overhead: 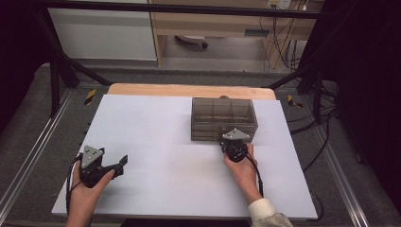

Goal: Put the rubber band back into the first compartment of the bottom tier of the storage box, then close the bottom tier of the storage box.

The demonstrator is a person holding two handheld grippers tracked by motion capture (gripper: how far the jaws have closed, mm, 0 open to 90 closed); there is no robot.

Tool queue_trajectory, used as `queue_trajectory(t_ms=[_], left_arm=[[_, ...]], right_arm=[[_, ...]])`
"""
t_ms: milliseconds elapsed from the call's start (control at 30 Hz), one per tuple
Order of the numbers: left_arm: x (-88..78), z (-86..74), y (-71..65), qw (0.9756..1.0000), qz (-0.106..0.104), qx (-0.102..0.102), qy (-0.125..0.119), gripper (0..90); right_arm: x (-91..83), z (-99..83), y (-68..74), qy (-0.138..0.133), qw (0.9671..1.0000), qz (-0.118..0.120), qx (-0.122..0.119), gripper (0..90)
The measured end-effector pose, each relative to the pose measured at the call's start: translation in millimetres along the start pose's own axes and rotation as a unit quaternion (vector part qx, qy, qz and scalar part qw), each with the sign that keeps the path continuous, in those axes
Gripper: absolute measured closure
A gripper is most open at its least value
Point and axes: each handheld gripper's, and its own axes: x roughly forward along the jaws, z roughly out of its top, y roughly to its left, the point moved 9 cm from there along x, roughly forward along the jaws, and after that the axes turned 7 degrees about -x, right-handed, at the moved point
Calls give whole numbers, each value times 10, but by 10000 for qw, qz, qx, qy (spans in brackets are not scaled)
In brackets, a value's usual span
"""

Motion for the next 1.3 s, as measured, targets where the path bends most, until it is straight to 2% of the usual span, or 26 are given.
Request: queue_trajectory(t_ms=[1300], left_arm=[[-7,-2,4,10000,7,-17,-3,92]], right_arm=[[28,11,-21,-2,10000,-30,-11,900]])
